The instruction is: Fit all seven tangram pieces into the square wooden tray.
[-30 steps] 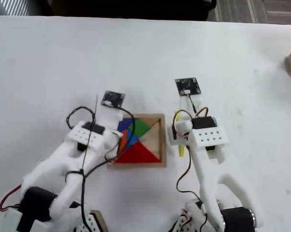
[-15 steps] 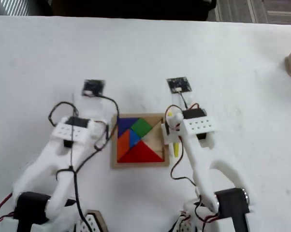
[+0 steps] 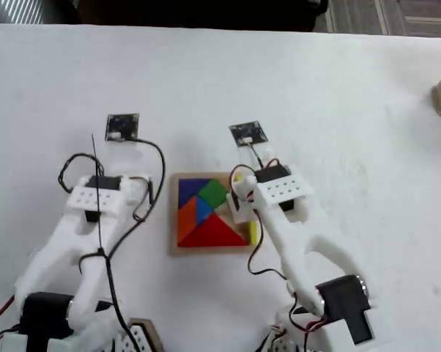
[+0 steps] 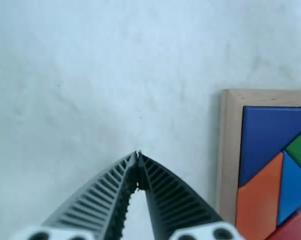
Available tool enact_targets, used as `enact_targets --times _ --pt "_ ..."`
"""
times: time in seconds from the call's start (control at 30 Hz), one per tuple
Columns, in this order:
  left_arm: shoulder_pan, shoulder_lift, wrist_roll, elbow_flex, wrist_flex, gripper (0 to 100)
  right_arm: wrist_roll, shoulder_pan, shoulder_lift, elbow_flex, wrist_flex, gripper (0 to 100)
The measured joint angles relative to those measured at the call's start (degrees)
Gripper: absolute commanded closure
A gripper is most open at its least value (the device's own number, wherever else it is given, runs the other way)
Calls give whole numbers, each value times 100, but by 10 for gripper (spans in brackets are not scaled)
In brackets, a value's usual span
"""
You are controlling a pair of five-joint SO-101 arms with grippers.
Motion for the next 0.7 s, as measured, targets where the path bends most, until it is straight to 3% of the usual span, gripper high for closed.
enact_targets --times 0.17,0.27,0.37,0.6,0.7 --pt "-9 0 0 0 0 977 -18 -105 0 0 -18 737" --pt "-18 0 0 0 0 977 -18 -308 0 0 -18 709" --pt "-18 0 0 0 0 977 -18 -440 0 0 -18 741" --pt "-18 0 0 0 0 977 -18 -457 0 -316 325 921" --pt "-18 0 0 0 0 977 -18 -457 0 -519 642 916"
